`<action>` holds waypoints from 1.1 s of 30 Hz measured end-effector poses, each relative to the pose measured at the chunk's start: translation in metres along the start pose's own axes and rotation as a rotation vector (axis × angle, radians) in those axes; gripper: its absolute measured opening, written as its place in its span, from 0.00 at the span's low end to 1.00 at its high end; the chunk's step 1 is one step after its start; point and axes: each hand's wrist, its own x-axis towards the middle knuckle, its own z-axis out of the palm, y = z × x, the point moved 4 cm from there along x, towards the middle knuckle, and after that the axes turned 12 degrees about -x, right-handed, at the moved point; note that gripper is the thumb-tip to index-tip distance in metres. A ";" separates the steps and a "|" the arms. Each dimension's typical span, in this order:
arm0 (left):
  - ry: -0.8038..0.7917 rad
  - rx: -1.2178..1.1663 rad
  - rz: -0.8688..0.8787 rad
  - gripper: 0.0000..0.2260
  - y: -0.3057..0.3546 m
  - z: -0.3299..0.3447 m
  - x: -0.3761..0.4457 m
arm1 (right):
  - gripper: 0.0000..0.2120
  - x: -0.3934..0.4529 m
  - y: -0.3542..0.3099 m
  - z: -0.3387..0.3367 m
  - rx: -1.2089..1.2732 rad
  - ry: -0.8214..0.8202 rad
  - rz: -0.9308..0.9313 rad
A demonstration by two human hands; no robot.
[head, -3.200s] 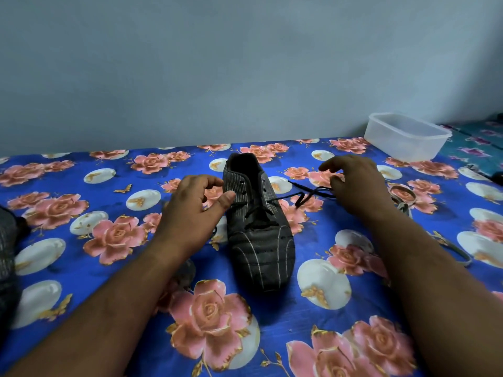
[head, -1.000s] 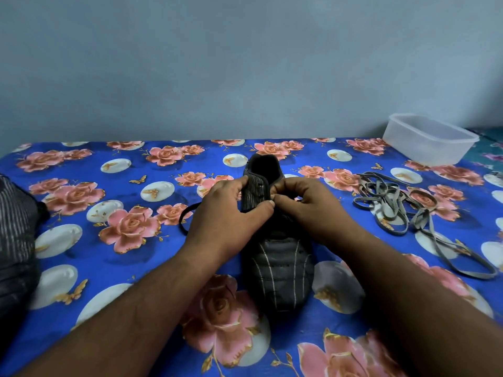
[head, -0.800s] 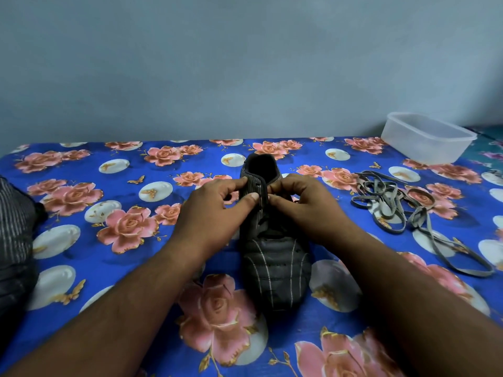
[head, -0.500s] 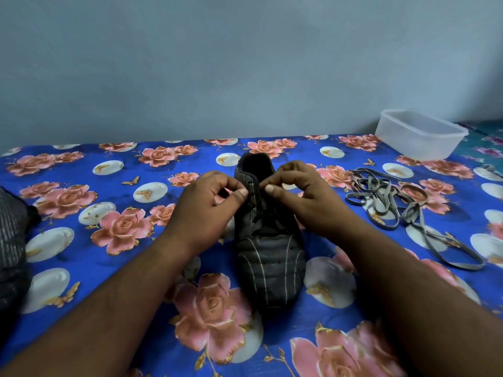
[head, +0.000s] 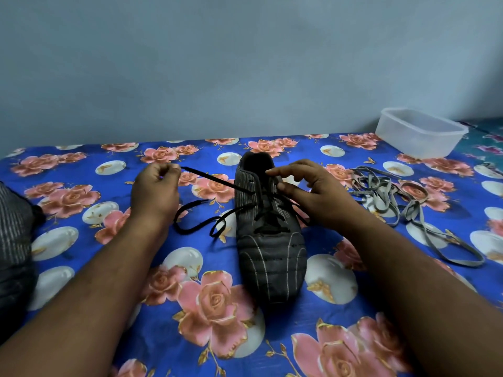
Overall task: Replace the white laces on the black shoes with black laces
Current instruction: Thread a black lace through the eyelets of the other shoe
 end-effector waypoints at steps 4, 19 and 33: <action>-0.095 0.296 0.251 0.17 0.001 0.007 -0.004 | 0.14 0.000 -0.001 0.000 -0.013 -0.004 0.004; -0.267 0.358 0.355 0.10 0.003 0.020 -0.008 | 0.14 0.000 0.000 0.001 0.024 -0.016 0.011; -0.494 0.318 0.513 0.12 0.008 0.044 -0.034 | 0.14 0.000 -0.001 -0.001 -0.009 -0.018 0.007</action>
